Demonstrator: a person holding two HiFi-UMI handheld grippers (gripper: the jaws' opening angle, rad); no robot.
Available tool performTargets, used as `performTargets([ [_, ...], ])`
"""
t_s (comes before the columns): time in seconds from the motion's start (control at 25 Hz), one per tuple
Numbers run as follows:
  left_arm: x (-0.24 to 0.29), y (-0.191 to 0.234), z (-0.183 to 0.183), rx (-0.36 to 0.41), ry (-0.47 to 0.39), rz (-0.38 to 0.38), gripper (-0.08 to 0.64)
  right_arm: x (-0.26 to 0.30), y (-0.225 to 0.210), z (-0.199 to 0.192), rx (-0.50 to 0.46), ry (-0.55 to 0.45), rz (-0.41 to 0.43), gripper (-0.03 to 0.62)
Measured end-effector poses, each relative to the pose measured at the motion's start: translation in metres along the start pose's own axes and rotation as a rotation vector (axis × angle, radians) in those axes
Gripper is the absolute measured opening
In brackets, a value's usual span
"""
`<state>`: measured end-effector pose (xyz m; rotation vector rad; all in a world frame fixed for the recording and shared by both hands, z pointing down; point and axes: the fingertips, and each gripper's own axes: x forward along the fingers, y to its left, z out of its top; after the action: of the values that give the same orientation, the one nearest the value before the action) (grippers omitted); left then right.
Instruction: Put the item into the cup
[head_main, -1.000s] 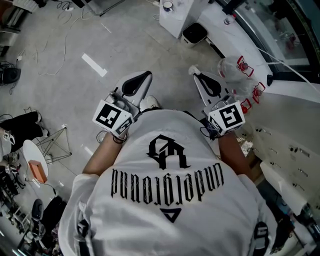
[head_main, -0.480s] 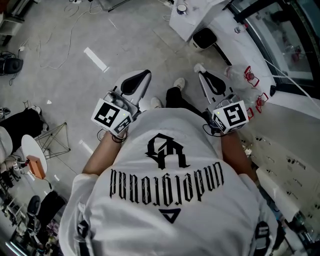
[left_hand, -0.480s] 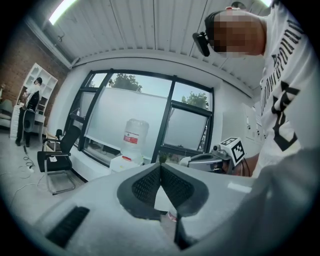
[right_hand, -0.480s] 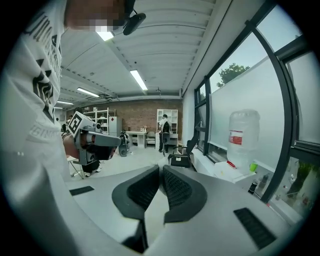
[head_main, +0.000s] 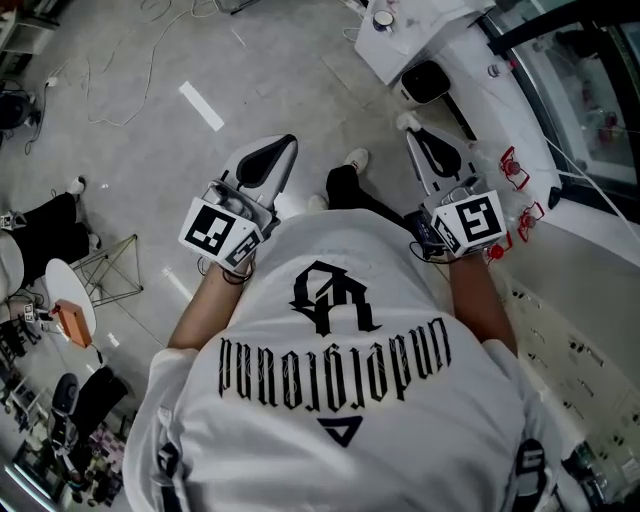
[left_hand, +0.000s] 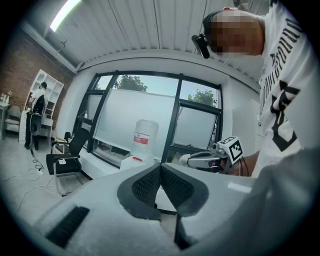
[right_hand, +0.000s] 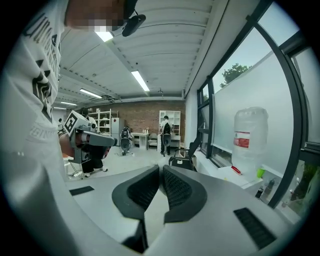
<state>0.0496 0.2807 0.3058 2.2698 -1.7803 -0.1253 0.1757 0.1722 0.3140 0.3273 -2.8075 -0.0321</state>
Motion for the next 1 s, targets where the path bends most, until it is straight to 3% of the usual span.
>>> performTargets([
  [0.24, 0.029, 0.022, 0.002, -0.009, 0.018, 0.016, 0.015, 0.025, -0.035, 0.001, 0.042, 0.007, 0.008, 0.031],
  [0.44, 0.073, 0.040, 0.008, -0.010, 0.026, 0.013, 0.015, 0.037, -0.076, -0.002, 0.019, 0.015, 0.012, 0.031],
  [0.84, 0.190, 0.046, 0.031, 0.019, 0.052, -0.071, 0.015, 0.033, -0.178, -0.001, 0.053, -0.011, -0.067, 0.031],
  [1.0, 0.234, 0.035, 0.042, 0.072, 0.073, -0.120, 0.015, 0.022, -0.215, -0.005, 0.100, -0.024, -0.107, 0.031],
])
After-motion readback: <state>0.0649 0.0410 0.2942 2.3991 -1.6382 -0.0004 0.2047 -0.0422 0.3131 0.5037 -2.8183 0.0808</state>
